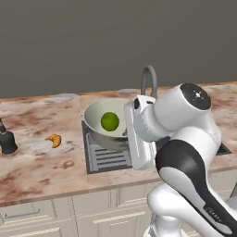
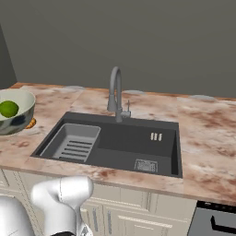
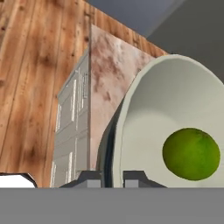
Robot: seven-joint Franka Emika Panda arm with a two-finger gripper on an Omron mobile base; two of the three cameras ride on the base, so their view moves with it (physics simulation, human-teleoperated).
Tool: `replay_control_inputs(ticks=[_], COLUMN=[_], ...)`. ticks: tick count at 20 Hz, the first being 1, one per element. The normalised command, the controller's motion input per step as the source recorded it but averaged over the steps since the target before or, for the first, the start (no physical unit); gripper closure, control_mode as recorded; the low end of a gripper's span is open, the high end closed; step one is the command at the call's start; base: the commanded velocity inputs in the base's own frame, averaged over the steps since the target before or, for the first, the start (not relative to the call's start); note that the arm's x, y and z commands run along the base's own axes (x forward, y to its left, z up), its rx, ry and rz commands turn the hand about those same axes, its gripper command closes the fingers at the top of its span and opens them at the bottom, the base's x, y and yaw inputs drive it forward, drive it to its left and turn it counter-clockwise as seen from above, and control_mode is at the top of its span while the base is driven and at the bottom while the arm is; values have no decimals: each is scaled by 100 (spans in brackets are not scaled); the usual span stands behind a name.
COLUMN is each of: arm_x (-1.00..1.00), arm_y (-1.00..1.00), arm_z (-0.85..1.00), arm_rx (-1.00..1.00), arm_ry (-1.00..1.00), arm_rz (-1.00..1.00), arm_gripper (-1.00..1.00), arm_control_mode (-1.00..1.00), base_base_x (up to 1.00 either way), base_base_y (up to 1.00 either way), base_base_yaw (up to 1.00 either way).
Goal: Pick the lime from the sink and place it in the bowl. Then pick the bowl and place it in the microwave. Then close the microwave door and press the start button.
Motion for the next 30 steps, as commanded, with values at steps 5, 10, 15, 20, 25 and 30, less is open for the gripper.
replay_control_inputs(ticks=[5,10,15,20,25,30], arm_x=[-38,-1,0,0,0,0], arm_y=[-32,0,0,0,0,0], arm_z=[33,0,0,0,0,0], arm_rx=[-4,-2,0,0,0,0], arm_ry=[0,0,2,0,0,0], arm_rz=[0,0,0,0,0,0], arm_gripper=[100,100,100,100,100,100], arm_control_mode=[-100,-100,-100,100,100,100], base_base_x=[0,0,0,-18,-86,-35], base_base_y=[0,0,0,0,-35,-56], base_base_yaw=[0,0,0,0,-7,-45])
